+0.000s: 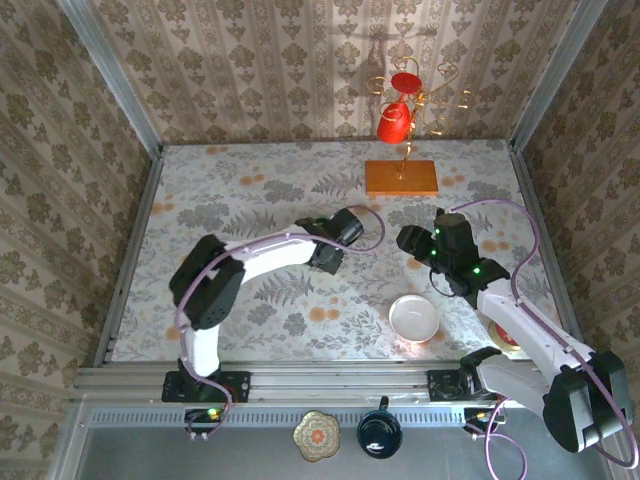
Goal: Fold a paper plane with a square sheet of paper (pick it up from the middle)
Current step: Turn over the paper at the center of the table.
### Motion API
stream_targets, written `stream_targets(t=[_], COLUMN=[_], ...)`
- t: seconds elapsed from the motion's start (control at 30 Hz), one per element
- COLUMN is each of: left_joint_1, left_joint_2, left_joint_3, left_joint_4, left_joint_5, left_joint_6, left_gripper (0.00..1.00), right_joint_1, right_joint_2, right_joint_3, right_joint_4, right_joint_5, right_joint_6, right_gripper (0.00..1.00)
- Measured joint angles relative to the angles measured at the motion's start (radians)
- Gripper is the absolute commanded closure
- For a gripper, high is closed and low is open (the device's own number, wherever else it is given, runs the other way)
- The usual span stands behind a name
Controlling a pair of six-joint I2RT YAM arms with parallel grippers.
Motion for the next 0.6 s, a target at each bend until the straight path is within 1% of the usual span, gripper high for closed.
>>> stream_targets(t=[0.1,0.17,0.23,0.3,0.37,0.47,0.6], left_joint_1=[0.011,0.035,0.083,0.153,0.236,0.331,0.398], left_joint_2=[-0.101,-0.163,-0.212,-0.249,-0.266,-0.259,-0.22], left_joint_3=[-0.063,-0.114,-0.164,-0.211,-0.253,-0.282,-0.284], left_joint_4=[0.068,0.116,0.155,0.195,0.236,0.262,0.294], left_joint_5=[0.128,0.216,0.293,0.361,0.423,0.482,0.535], left_joint_6=[-0.046,-0.078,-0.106,-0.13,-0.151,-0.166,-0.169], left_gripper=[0.66,0.64,0.61,0.59,0.57,0.56,0.55], right_joint_1=[0.0,0.0,0.0,0.0,0.0,0.002,0.019], right_joint_2=[0.007,0.02,0.039,0.062,0.088,0.123,0.169], right_joint_3=[0.0,0.0,0.0,0.0,0.0,0.0,0.0], right_joint_4=[0.001,0.003,0.01,0.024,0.04,0.074,0.124], right_joint_5=[-0.004,-0.014,-0.031,-0.051,-0.074,-0.109,-0.142], right_joint_6=[0.008,0.012,0.015,0.018,0.02,0.031,0.047], right_gripper=[0.38,0.38,0.38,0.38,0.38,0.36,0.34])
